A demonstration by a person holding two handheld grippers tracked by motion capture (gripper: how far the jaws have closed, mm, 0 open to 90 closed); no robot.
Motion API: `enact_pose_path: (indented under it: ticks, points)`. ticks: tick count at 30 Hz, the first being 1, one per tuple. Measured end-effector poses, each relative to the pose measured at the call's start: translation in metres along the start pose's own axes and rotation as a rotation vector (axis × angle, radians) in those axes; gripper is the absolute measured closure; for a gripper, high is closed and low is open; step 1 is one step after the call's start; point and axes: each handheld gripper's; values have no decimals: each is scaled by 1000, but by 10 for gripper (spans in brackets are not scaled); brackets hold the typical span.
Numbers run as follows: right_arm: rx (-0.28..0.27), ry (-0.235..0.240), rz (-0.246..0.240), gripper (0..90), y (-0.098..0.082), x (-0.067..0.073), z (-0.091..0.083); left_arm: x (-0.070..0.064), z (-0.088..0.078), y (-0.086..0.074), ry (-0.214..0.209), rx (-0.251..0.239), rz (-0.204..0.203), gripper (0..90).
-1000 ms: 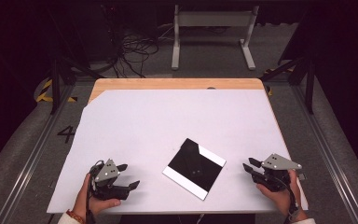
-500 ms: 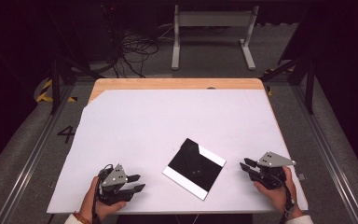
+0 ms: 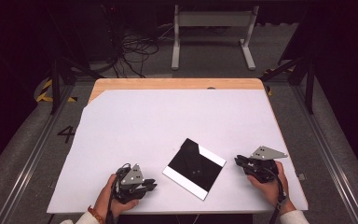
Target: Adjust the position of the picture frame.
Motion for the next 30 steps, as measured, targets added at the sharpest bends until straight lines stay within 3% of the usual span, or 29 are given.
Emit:
enact_pose_path:
  ticks: [4, 7, 13, 17, 20, 23, 25, 30]
  points:
    - [0, 37, 28, 899, 10, 1, 11, -1, 6, 8, -14, -6, 7, 788]
    - [-7, 45, 19, 900, 19, 3, 16, -3, 10, 14, -7, -5, 13, 773]
    - [49, 38, -3, 900, 25, 7, 29, 0, 17, 22, -1, -19, 13, 778]
    - [56, 52, 9, 900, 25, 5, 30, 2, 21, 28, 12, -22, 11, 777]
    - [60, 65, -8, 900, 24, 6, 30, 3, 24, 32, 27, -26, 6, 776]
    - [63, 86, -6, 900, 23, 5, 29, 4, 25, 33, 49, -28, 27, 827]
    - [65, 105, -7, 900, 21, 3, 27, 5, 25, 32, 40, -37, 7, 837]
    - [75, 102, -25, 900, 23, 3, 27, 6, 25, 35, 60, -29, 13, 876]
Point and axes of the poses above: each handheld gripper's, and its own axes: z roughly forward along the jaws, y roughly out of its top, x roughly to its left, and after that the axes turned 11 degrees about x, right-handed
